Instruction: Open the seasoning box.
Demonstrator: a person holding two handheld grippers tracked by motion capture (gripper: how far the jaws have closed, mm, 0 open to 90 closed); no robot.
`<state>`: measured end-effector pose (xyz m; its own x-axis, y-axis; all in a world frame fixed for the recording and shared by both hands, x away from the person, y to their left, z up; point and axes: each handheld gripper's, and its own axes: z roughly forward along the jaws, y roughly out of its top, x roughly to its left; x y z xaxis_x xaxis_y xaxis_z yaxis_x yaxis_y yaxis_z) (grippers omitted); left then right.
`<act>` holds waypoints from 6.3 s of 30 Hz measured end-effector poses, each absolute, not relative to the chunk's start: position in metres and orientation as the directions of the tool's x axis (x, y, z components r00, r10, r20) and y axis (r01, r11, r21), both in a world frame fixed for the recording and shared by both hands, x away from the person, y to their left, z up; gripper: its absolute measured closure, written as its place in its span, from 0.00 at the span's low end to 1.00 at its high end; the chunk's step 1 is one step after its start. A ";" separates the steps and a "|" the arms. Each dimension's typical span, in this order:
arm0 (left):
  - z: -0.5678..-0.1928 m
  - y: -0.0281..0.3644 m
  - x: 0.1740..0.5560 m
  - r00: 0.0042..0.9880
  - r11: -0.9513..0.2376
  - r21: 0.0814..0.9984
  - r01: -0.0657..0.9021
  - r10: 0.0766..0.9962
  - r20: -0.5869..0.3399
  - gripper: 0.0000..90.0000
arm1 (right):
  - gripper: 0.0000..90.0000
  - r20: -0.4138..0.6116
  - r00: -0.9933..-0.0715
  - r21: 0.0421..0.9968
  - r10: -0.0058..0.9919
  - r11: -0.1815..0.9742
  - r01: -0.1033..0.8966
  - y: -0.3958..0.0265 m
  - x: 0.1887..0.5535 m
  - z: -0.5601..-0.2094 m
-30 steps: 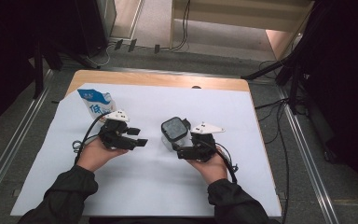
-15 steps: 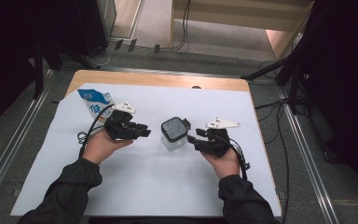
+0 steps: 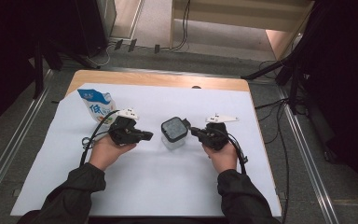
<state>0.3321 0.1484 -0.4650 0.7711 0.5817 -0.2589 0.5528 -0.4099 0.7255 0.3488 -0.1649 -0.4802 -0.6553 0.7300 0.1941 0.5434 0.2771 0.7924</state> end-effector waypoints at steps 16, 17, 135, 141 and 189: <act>-0.477 0.135 0.341 0.758 -0.383 0.730 0.566 0.590 -0.278 1.00 | 1.00 0.189 -0.670 0.764 0.718 0.321 0.559 -0.152 0.357 -0.490; -0.477 0.134 0.341 0.756 -0.383 0.730 0.566 0.595 -0.273 1.00 | 1.00 0.186 -0.666 0.763 0.722 0.321 0.562 -0.151 0.357 -0.490; -0.489 0.118 0.374 0.918 -0.528 0.766 0.367 0.337 -0.208 0.16 | 1.00 0.275 -0.640 0.714 0.717 0.294 0.635 -0.163 0.341 -0.487; -0.490 0.118 0.373 0.918 -0.525 0.768 0.366 0.339 -0.206 0.16 | 1.00 0.274 -0.639 0.716 0.719 0.291 0.634 -0.162 0.342 -0.487; -0.460 0.132 0.364 0.928 -0.497 0.802 0.331 0.323 -0.183 0.31 | 1.00 0.271 -0.643 0.716 0.716 0.297 0.632 -0.162 0.342 -0.487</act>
